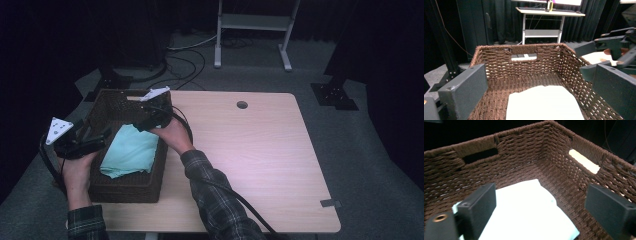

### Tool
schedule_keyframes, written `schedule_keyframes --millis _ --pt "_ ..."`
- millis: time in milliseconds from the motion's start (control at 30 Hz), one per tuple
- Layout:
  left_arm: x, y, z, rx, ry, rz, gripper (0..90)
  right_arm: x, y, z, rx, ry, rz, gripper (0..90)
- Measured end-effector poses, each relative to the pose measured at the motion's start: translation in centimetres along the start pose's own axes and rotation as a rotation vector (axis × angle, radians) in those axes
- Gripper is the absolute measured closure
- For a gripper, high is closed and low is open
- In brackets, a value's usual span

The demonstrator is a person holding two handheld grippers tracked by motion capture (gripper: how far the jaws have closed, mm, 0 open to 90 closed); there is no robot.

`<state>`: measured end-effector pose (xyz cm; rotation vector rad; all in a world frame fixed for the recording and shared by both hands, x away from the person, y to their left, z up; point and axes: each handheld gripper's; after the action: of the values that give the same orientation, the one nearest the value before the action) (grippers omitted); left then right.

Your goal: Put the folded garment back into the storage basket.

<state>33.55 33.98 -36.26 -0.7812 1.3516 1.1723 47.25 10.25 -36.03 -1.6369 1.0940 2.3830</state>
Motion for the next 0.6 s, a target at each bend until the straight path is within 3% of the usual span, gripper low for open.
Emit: schedule_keyframes --millis 133,167,300,600 --pt "0.0 -0.2 -0.1 -0.001 -0.006 0.009 0.0 0.8 1.5 -0.5 -0.007 0.009 -0.019 2.3" --pt "0.0 -0.2 -0.1 -0.002 -0.006 0.01 0.0 1.0 2.0 -0.6 0.009 0.015 -0.026 2.3" --pt "-0.1 -0.3 -0.2 -0.006 -0.018 0.023 0.0 2.1 4.3 -1.3 0.036 0.047 0.003 2.0" --pt "0.0 -0.5 -0.3 -0.007 -0.021 0.026 0.0 5.4 11.8 -3.6 0.078 0.046 -0.017 1.1"
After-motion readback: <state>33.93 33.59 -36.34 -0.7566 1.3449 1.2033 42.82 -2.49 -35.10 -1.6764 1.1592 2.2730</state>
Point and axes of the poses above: each handheld gripper's, and its own axes: y roughly backward along the jaws, x roughly out of its underside, z roughly to its left, and after that the axes turned 10 degrees about -y, right-handed
